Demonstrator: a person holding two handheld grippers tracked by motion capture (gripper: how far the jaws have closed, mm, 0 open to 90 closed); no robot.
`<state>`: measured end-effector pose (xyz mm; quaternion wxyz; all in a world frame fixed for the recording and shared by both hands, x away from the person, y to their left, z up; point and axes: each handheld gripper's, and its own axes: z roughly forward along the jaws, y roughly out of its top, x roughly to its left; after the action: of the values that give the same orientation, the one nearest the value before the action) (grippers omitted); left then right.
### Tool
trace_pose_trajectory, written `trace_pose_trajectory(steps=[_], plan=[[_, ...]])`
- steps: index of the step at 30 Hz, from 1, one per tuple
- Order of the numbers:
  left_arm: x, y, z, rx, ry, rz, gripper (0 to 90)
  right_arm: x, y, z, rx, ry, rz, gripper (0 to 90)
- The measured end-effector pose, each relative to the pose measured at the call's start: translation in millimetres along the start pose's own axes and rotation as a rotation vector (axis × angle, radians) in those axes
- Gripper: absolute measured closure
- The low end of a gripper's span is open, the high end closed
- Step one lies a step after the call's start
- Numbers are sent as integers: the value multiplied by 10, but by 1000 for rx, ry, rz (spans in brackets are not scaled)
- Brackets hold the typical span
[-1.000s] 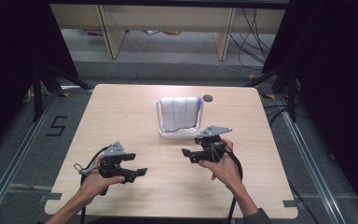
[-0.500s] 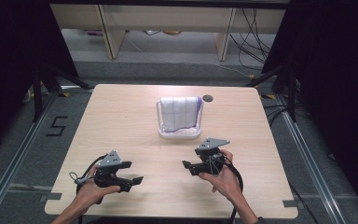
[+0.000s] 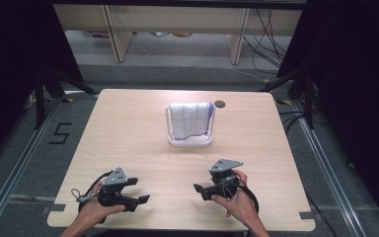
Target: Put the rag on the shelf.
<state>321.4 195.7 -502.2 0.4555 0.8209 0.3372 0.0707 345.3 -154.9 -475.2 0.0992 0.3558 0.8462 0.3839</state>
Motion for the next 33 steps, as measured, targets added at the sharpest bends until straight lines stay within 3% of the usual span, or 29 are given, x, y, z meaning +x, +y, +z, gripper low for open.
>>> trace_pose_trajectory(steps=[5, 12, 14, 15, 17, 23, 24, 25, 33], plan=[[-21, -46, -33, -1, -14, 18, 196, 49, -111, -13, -2, 9, -18, 187], [-92, -109, -53, -3, 1, 23, 196, 98, -266, -26, 6, 3, -24, 171], [-112, -106, -46, 15, -6, 28, 194, 124, -298, -34, 22, -11, -5, 169], [-128, -113, -28, -1, 3, 28, 193, 123, -313, -8, 0, -22, -20, 169], [-133, -110, -28, 0, 6, 35, 192, 137, -314, -22, 20, -21, -5, 169], [-118, -110, -28, -3, 13, 27, 190, 130, -317, 4, 11, -12, -35, 169], [-94, -107, -40, 18, 20, 51, 190, 130, -317, 3, 8, -13, -35, 169], [-110, -114, -20, -11, 10, 25, 190, 129, -316, 3, 6, -13, -35, 169], [-83, -113, -18, 5, 22, 28, 189, 126, -318, 11, 12, -11, -33, 169]])
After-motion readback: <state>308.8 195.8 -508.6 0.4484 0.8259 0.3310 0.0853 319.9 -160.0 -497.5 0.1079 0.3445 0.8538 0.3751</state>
